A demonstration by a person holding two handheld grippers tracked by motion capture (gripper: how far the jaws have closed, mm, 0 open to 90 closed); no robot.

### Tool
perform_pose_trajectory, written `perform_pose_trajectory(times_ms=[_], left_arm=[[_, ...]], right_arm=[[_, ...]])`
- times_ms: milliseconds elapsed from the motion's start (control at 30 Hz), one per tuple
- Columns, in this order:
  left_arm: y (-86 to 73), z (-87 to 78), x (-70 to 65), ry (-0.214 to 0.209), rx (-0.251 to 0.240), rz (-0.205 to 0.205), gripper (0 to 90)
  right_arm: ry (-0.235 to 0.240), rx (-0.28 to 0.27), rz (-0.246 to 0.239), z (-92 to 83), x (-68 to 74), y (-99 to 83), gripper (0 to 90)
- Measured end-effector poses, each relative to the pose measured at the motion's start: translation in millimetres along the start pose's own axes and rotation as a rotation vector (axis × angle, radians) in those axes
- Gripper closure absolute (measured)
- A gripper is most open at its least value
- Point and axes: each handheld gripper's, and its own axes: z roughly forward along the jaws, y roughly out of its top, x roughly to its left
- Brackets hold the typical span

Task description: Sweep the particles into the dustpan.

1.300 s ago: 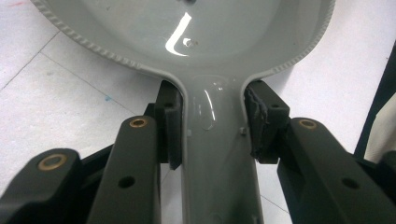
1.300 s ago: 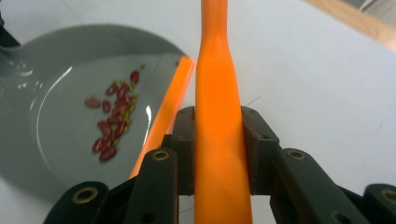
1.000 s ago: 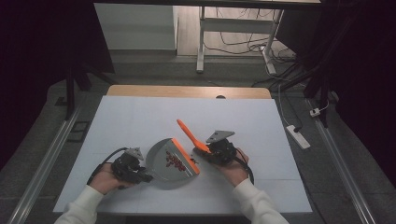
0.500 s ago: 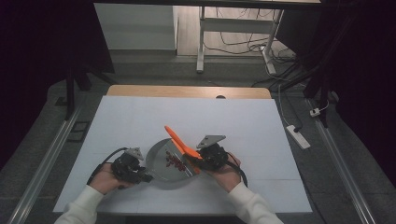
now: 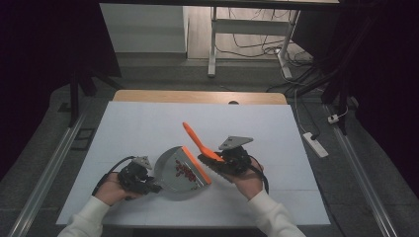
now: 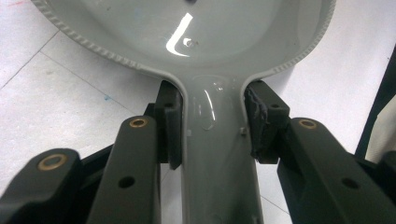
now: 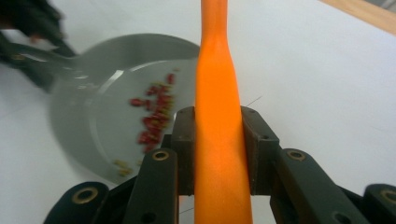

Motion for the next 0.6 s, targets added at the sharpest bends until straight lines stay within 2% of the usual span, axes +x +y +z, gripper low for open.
perform_pose_trajectory(times_ms=[33,200,300,433,600], left_arm=[[0.0,0.0,0.1,0.0,0.001,0.002,61.3],[-0.1,0.2,0.1,0.003,0.001,0.003,61.3],[-0.1,0.2,0.1,0.003,0.0,0.003,61.3],[-0.2,0.3,0.1,0.003,0.001,0.003,61.3],[-0.2,0.1,-0.1,0.004,0.003,0.005,61.3]], right_arm=[[-0.024,0.009,0.001,-0.6,-4.9,-3.0,70.3],[-0.061,0.062,0.038,5.9,-21.2,-17.1,70.3],[-0.07,0.091,0.037,12.9,-22.9,-21.8,70.4],[-0.038,0.102,0.016,18.3,-13.2,-20.3,70.3],[0.024,0.137,-0.026,22.7,11.8,-11.6,70.1]])
